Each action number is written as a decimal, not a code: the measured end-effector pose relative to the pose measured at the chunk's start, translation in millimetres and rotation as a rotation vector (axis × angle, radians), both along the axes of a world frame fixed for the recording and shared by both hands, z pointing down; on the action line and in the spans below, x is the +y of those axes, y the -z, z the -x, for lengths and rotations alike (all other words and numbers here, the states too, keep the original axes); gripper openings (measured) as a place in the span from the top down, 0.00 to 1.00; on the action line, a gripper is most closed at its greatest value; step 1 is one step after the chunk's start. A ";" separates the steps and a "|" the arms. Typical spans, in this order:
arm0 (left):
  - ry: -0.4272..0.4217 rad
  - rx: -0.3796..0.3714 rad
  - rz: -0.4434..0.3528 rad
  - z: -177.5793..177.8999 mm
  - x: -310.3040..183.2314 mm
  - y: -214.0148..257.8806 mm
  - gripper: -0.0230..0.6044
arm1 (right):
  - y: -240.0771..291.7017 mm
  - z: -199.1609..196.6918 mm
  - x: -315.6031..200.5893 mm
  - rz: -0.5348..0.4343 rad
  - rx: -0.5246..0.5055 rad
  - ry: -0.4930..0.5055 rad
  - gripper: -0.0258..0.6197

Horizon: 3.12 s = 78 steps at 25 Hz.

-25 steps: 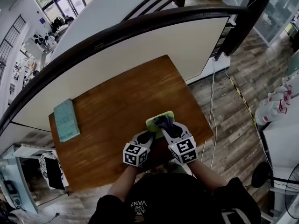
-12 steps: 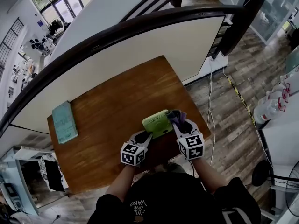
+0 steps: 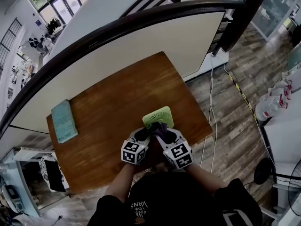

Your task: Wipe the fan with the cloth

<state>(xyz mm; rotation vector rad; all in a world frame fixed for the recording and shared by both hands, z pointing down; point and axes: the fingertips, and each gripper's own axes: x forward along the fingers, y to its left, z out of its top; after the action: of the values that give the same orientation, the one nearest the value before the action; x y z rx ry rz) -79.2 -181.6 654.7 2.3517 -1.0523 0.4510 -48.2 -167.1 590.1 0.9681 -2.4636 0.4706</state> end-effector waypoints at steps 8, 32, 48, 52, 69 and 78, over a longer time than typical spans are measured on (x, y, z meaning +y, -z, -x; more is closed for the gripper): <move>-0.003 0.005 0.001 0.6 -0.4 0.5 0.81 | -10.2 2.0 -14.6 -0.005 0.039 0.003 0.78; 0.066 0.097 0.000 8.6 -4.7 21.6 0.67 | -24.2 -75.6 -16.7 0.037 0.038 -0.251 0.78; 0.059 0.074 -0.113 15.9 -40.0 61.9 0.78 | -59.2 11.9 22.6 0.098 0.096 0.055 0.78; 0.047 0.081 -0.107 16.2 -40.5 62.8 0.79 | -57.6 -2.4 14.8 0.116 0.081 0.008 0.78; 0.041 0.087 -0.102 15.9 -40.0 63.0 0.80 | -61.7 -96.8 -26.6 0.131 0.096 -0.243 0.78; 0.049 0.073 -0.102 16.2 -41.2 62.5 0.80 | -61.8 -110.5 -30.8 0.137 0.092 -0.304 0.78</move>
<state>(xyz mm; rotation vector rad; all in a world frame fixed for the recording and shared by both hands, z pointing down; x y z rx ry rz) -95.4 -222.9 592.2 2.4062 -1.1197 0.2979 62.3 -197.8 652.0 1.2812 -2.1790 0.6679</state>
